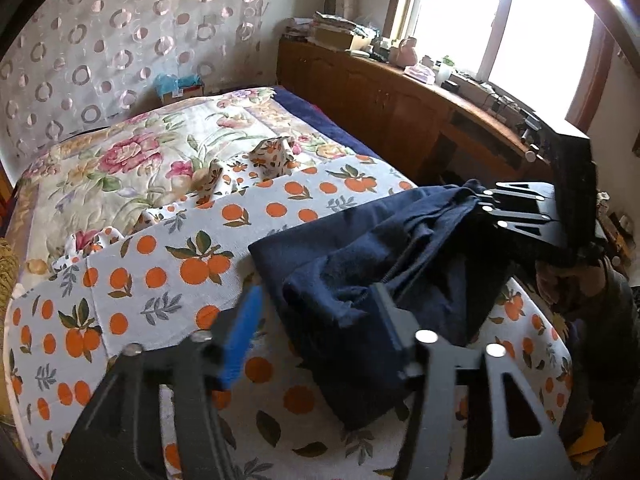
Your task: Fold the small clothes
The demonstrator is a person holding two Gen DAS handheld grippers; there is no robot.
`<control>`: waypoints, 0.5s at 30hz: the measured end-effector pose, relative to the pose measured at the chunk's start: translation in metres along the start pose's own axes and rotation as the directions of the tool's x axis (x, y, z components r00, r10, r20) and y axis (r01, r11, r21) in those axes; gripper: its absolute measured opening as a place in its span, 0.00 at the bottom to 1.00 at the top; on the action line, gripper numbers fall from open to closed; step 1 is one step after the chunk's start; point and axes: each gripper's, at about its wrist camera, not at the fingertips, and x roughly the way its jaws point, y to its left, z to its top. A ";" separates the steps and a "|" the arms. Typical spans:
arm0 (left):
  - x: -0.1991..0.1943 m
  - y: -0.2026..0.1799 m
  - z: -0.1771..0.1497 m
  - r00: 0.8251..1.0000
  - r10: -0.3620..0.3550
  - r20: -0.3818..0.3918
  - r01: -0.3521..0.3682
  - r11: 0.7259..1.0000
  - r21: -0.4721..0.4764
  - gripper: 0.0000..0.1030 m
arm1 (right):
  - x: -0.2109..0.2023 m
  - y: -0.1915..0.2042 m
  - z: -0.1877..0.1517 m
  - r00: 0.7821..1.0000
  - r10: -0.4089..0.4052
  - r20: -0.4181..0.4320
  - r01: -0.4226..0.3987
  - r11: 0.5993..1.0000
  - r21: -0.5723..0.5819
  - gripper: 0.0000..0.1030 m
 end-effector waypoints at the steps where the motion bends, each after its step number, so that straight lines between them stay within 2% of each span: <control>1: -0.002 0.001 -0.001 1.000 0.001 0.006 -0.001 1.000 -0.002 0.64 | 0.000 0.000 0.002 1.000 0.000 -0.002 0.000 1.000 0.002 0.07; 4: -0.007 0.001 -0.005 1.000 -0.004 0.011 0.004 1.000 -0.003 0.64 | -0.002 -0.003 0.011 1.000 -0.005 -0.001 0.005 1.000 0.002 0.11; 6: -0.005 0.001 -0.005 1.000 -0.001 0.006 0.001 1.000 0.001 0.64 | -0.006 -0.006 0.020 1.000 -0.004 0.007 0.004 1.000 0.009 0.20; 8: 0.002 0.001 -0.004 1.000 0.012 -0.010 -0.012 1.000 0.002 0.64 | -0.007 -0.010 0.029 1.000 -0.014 0.015 0.014 1.000 0.014 0.20; 15: 0.027 0.004 0.000 0.998 0.035 -0.057 -0.035 0.999 -0.002 0.64 | -0.011 -0.030 0.049 0.981 -0.196 0.012 0.195 0.980 0.047 0.23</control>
